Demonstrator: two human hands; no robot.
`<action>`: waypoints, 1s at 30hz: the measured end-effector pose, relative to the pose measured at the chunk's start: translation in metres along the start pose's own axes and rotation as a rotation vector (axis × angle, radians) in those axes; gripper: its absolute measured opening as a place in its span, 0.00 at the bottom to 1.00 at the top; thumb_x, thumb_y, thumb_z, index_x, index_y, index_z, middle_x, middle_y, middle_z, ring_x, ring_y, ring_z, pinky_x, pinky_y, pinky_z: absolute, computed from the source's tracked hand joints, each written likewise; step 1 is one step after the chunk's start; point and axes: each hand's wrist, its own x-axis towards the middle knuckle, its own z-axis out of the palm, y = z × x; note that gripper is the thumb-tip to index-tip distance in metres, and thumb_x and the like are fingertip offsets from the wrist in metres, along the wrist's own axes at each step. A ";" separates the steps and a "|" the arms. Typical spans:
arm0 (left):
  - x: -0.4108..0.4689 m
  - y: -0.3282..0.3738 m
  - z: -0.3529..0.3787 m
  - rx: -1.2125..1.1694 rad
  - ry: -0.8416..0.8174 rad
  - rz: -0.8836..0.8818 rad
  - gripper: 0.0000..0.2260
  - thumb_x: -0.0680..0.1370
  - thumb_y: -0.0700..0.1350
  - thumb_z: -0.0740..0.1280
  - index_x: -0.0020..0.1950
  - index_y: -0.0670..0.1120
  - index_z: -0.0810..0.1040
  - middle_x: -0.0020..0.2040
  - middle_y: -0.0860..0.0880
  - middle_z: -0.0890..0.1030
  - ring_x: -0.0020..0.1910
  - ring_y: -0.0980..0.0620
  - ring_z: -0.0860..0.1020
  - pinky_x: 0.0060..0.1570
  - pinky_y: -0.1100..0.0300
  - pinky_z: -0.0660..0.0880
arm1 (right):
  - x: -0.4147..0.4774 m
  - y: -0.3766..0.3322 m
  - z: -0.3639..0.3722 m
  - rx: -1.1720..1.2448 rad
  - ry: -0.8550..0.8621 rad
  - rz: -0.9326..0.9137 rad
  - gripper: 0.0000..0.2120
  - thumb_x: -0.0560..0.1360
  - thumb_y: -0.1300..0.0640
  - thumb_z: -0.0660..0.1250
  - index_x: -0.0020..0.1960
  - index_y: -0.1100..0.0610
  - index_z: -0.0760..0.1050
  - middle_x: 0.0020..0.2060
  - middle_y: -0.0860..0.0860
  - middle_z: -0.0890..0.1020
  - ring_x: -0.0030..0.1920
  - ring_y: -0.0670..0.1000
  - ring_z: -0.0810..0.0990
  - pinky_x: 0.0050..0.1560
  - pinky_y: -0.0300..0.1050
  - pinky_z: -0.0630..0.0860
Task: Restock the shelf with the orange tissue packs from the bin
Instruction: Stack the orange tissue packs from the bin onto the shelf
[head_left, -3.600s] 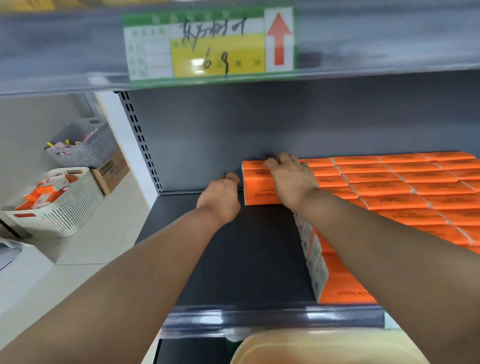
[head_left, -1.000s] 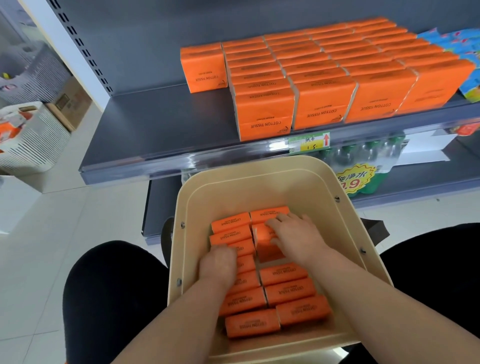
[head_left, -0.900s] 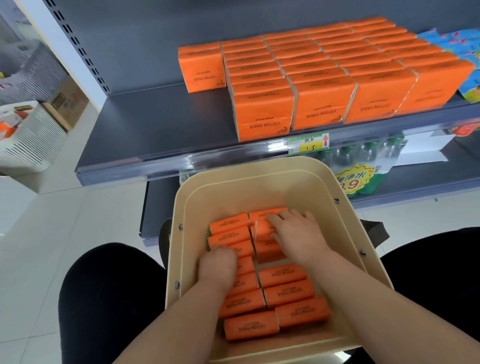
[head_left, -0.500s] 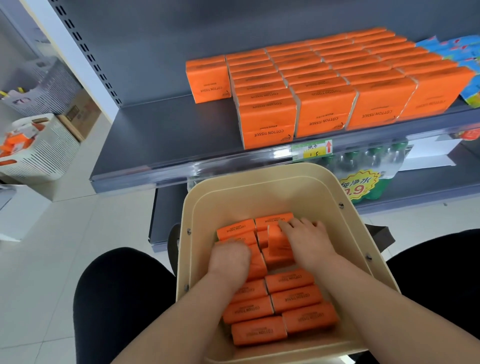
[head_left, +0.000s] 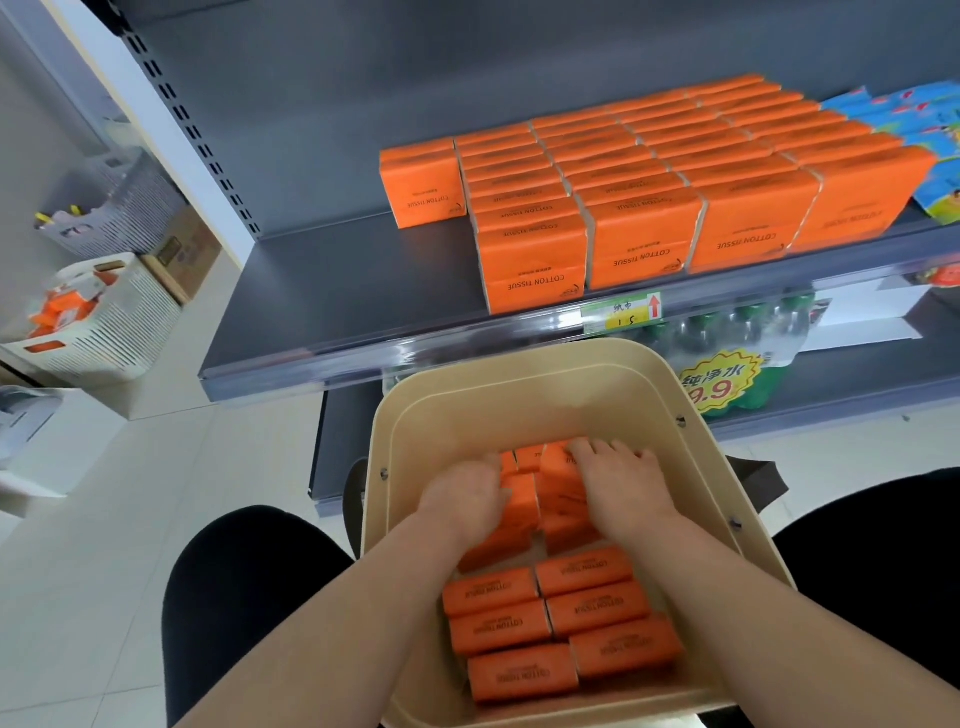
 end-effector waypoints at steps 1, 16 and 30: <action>0.001 -0.001 0.004 -0.044 -0.032 -0.003 0.18 0.81 0.51 0.60 0.66 0.43 0.67 0.62 0.41 0.76 0.62 0.42 0.74 0.57 0.52 0.71 | 0.001 0.002 0.001 0.007 -0.018 0.010 0.21 0.76 0.64 0.55 0.66 0.51 0.63 0.63 0.50 0.73 0.64 0.55 0.70 0.60 0.54 0.66; 0.003 0.003 0.020 0.130 0.014 0.056 0.24 0.75 0.41 0.64 0.70 0.46 0.62 0.67 0.45 0.70 0.66 0.45 0.69 0.64 0.50 0.68 | 0.002 0.005 0.002 0.064 -0.020 0.003 0.18 0.76 0.65 0.55 0.64 0.53 0.65 0.60 0.52 0.74 0.62 0.55 0.72 0.56 0.49 0.70; -0.031 -0.007 -0.071 -0.014 0.433 0.032 0.23 0.74 0.46 0.67 0.68 0.50 0.66 0.59 0.47 0.75 0.58 0.44 0.74 0.54 0.49 0.75 | -0.024 0.000 -0.090 0.018 0.259 -0.101 0.24 0.73 0.64 0.62 0.67 0.52 0.65 0.58 0.52 0.77 0.59 0.55 0.74 0.55 0.48 0.71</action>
